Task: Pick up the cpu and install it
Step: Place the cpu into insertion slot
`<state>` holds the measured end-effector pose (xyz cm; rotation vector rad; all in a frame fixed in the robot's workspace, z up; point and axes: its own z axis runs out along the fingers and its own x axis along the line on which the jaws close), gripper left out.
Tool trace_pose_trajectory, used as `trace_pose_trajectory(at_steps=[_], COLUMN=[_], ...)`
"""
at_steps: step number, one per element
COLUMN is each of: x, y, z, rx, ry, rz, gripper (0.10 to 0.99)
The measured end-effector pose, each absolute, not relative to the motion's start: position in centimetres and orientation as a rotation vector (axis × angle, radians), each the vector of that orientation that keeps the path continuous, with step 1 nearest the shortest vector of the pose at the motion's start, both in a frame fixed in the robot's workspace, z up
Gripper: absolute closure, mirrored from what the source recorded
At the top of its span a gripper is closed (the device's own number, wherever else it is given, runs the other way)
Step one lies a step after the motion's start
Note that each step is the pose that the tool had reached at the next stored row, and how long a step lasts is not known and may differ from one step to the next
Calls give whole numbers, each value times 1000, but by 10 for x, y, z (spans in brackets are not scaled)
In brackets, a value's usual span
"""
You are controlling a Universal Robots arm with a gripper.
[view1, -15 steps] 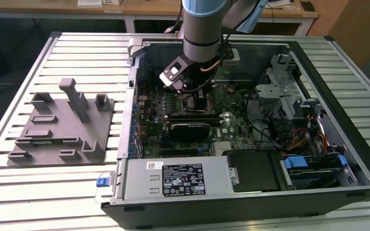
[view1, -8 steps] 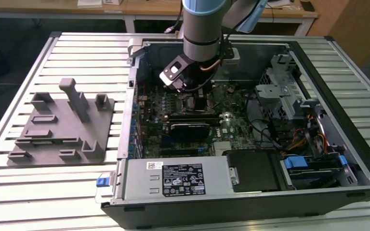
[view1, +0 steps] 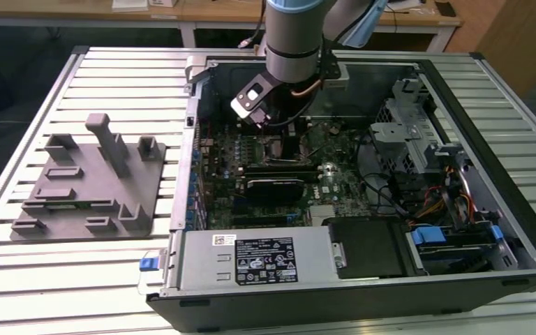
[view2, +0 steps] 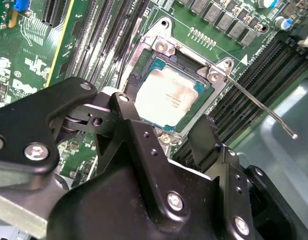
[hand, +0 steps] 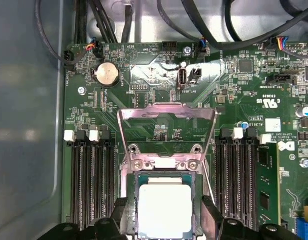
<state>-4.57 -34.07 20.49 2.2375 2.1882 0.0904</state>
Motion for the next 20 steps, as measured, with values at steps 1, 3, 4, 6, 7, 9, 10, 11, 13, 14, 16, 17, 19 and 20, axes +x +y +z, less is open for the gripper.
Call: trace_pose_trajectory(at_steps=[1,3,4,6,7,9,10,11,13,14,16,17,19,20], x=[-46,-46,-46,-46,-46,-46,-46,-46,-46,-46,-46,-46,-46,-46], y=[-341,-341,-341,-341,-341,-341,-341,-341,-341,-341,-341,-341,-341,-341], z=[205,205,206,207,207,208,208,209,211,212,214,215,217,217], rx=[2237,2236,2235,2235,2235,2235,2235,2235,2235,2235,2235,2235,2235,2235], ry=[2187,2186,2186,2186,2186,2185,2185,2185,2185,2185,2185,2185,2185,2185], rz=[89,86,86,84,84,84,84,84,84,84,84,84,84,84], gripper=[412,412,412,412,412,412,412,412,412,412,412,412,412,412])
